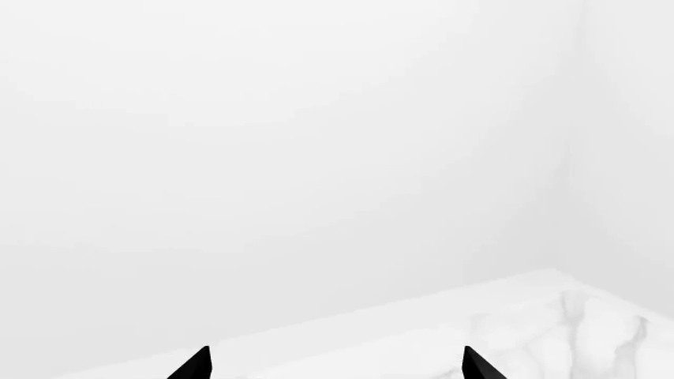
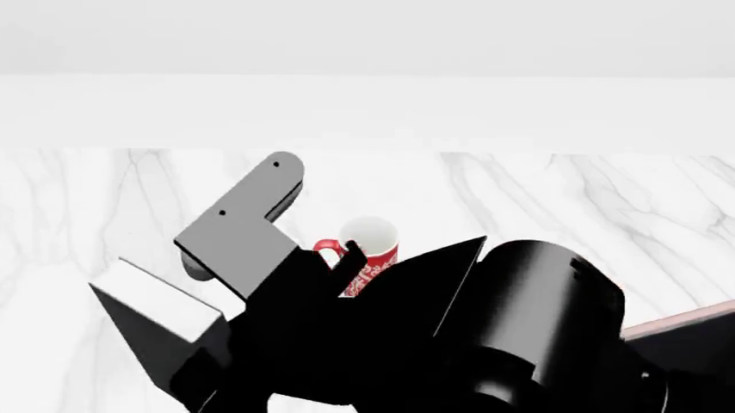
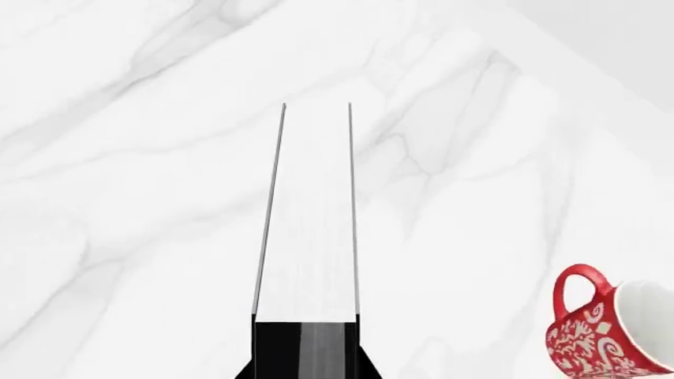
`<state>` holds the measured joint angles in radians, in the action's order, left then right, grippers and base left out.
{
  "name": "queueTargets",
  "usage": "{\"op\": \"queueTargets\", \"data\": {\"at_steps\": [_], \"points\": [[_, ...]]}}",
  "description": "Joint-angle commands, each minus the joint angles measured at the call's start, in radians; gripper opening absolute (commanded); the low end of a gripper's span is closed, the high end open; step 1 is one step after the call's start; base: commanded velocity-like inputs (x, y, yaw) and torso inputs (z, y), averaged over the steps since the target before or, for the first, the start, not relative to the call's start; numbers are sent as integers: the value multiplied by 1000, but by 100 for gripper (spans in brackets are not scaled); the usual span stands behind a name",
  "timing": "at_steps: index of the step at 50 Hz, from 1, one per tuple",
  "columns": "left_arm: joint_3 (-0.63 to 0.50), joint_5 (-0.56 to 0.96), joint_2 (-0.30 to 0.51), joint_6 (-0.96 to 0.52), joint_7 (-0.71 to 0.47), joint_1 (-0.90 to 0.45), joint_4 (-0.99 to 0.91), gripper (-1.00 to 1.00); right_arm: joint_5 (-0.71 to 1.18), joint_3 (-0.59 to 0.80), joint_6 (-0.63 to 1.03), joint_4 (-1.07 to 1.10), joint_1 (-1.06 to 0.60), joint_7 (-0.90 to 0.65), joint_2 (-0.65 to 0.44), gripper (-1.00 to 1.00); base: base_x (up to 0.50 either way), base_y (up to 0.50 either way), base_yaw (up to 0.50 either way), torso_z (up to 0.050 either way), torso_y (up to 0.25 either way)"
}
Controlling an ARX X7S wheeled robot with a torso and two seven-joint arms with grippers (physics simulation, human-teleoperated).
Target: Pick up the book and place it in the right compartment of the caddy.
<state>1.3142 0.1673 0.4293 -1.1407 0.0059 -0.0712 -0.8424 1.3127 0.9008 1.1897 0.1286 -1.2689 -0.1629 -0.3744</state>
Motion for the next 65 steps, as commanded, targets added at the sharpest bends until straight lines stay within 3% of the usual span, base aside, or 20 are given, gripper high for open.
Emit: {"op": "queueTargets", "data": {"at_steps": [1, 21, 44, 65], "points": [[18, 7, 12, -18, 9, -1, -10, 100, 91, -157, 38, -67, -119, -165, -28, -100, 0, 0, 0, 0, 0], [-42, -1, -3, 1, -16, -6, -2, 100, 209, -347, 28, -150, -200, -441, -172, -100, 0, 0, 0, 0, 2], [-50, 2, -2, -2, -20, -8, -5, 100, 329, -469, 21, -85, -145, -604, -396, -100, 0, 0, 0, 0, 1], [-67, 3, -3, -3, -28, -14, -8, 100, 475, -647, -75, 38, 50, -728, -662, -100, 0, 0, 0, 0, 1]]}}
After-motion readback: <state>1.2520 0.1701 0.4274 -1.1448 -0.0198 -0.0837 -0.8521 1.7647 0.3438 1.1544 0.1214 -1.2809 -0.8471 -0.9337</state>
